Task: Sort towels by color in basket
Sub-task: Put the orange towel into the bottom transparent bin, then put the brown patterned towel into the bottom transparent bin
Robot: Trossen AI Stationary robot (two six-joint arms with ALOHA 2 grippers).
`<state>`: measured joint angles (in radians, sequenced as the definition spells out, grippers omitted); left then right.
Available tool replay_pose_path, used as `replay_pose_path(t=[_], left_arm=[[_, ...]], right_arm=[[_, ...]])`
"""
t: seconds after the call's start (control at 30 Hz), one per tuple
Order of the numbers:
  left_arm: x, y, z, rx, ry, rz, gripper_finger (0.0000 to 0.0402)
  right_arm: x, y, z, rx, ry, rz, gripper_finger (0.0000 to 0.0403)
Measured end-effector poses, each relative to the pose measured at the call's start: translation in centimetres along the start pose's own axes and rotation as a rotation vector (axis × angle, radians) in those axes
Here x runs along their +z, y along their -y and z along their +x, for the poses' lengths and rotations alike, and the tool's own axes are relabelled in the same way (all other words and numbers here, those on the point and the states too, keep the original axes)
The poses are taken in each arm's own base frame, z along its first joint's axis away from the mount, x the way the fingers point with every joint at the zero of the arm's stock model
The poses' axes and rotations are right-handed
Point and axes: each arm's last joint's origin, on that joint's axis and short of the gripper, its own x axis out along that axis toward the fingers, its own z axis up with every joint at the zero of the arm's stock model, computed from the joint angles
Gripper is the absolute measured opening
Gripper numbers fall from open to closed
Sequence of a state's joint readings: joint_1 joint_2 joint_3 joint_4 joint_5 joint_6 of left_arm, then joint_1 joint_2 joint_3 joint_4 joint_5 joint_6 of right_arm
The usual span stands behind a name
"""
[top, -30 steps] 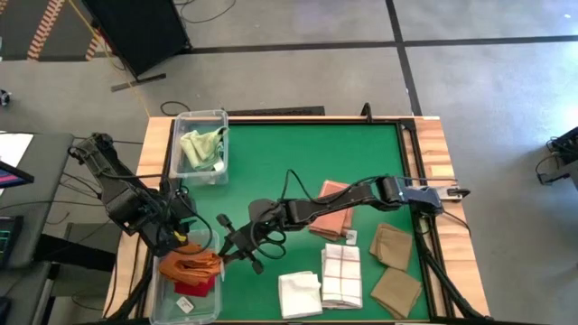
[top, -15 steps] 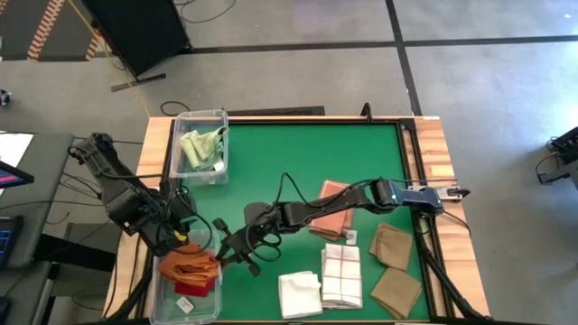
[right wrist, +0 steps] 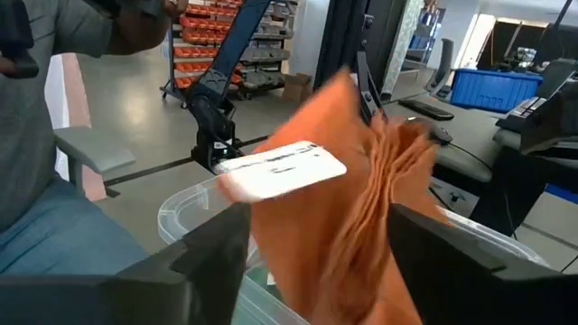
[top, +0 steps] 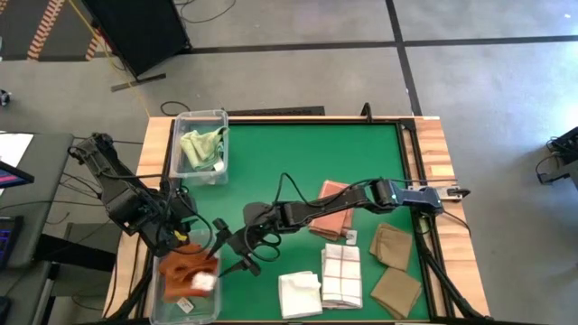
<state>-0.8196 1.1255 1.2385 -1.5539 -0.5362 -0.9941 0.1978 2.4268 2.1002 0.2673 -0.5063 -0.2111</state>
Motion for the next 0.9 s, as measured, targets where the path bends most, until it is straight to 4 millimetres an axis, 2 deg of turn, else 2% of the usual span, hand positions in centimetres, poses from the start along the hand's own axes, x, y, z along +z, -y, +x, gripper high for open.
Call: replay_pose_path(t=[0.13, 0.5, 0.7, 0.9], left_arm=[[0.0, 0.0, 0.0, 0.0, 0.0, -0.007, 0.0226], [0.0, 0.0, 0.0, 0.0, 0.0, -0.012, 0.0226], [0.0, 0.0, 0.0, -0.001, 0.0, -0.012, 0.0226], [0.3, 0.2, 0.0, -0.003, 0.047, 0.022, 0.0226]], right_arm=[[0.0, 0.0, 0.0, 0.0, -0.004, 0.002, 0.0308], [-0.5, -0.1, -0.2, -0.005, -0.085, 0.037, 0.028], [0.8, -0.4, -1.7, -0.076, -0.296, 0.026, 0.0279], [2.1, -1.8, -3.3, -0.137, -0.519, 0.038, 0.0279]])
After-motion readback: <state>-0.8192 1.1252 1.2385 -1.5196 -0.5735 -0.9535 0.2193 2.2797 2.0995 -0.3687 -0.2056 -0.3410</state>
